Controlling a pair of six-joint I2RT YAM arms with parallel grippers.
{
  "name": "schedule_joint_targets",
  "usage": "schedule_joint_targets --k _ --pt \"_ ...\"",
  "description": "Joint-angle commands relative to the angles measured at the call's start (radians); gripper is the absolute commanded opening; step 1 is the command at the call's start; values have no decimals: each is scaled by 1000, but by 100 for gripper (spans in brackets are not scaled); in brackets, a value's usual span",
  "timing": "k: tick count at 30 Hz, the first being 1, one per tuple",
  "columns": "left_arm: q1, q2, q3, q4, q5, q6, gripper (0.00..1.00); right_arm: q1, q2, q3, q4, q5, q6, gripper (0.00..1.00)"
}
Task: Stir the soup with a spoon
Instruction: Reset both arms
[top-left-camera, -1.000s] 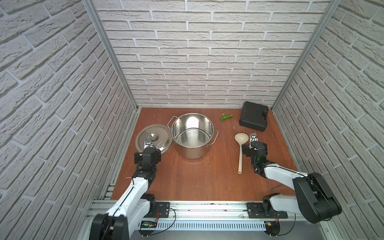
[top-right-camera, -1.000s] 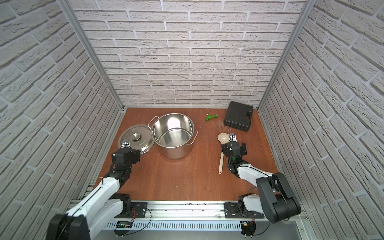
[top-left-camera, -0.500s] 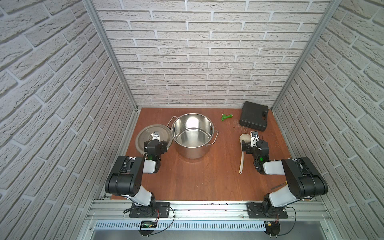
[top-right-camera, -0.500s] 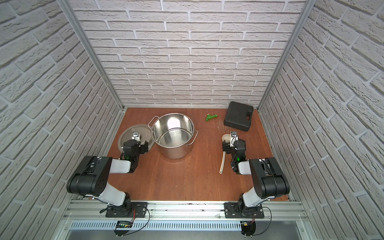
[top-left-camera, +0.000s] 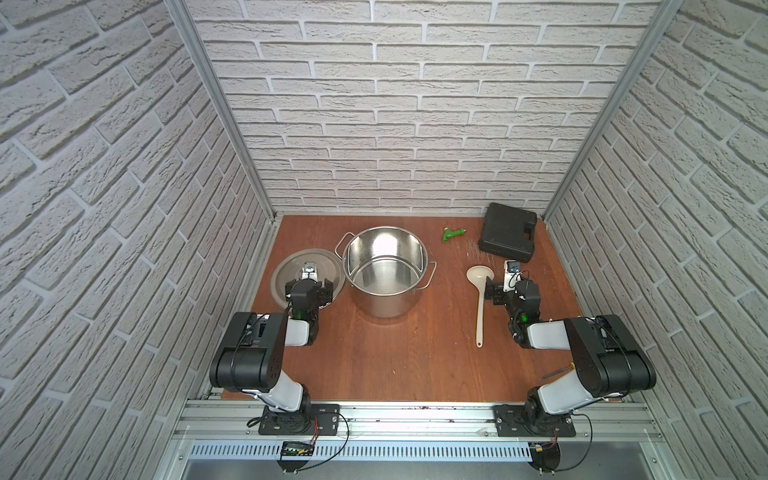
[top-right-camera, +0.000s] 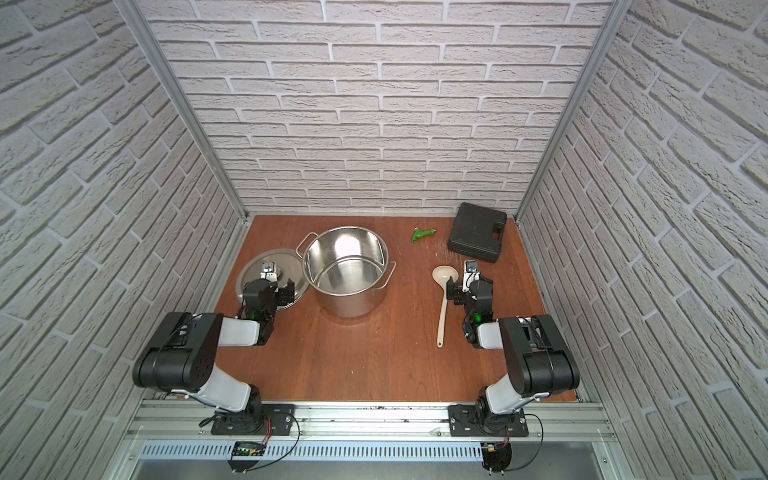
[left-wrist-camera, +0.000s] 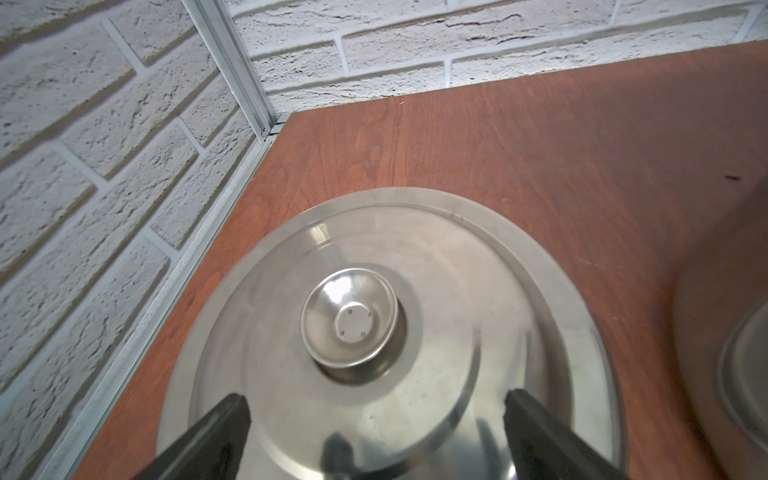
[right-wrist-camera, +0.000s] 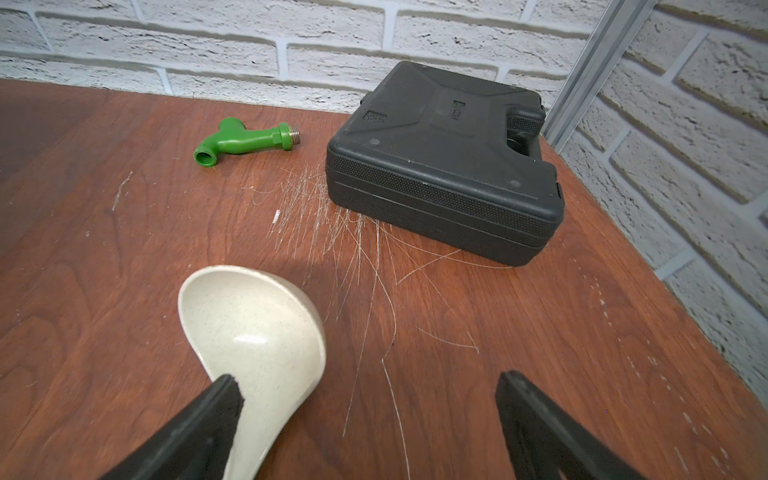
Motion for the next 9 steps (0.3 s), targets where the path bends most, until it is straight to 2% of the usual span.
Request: schedule_joint_targets --k 1,9 --pt "4 -3 15 57 9 -6 98 -2 10 20 42 -10 6 99" --pt "4 -3 14 56 9 -6 98 -6 3 16 43 -26 7 99"
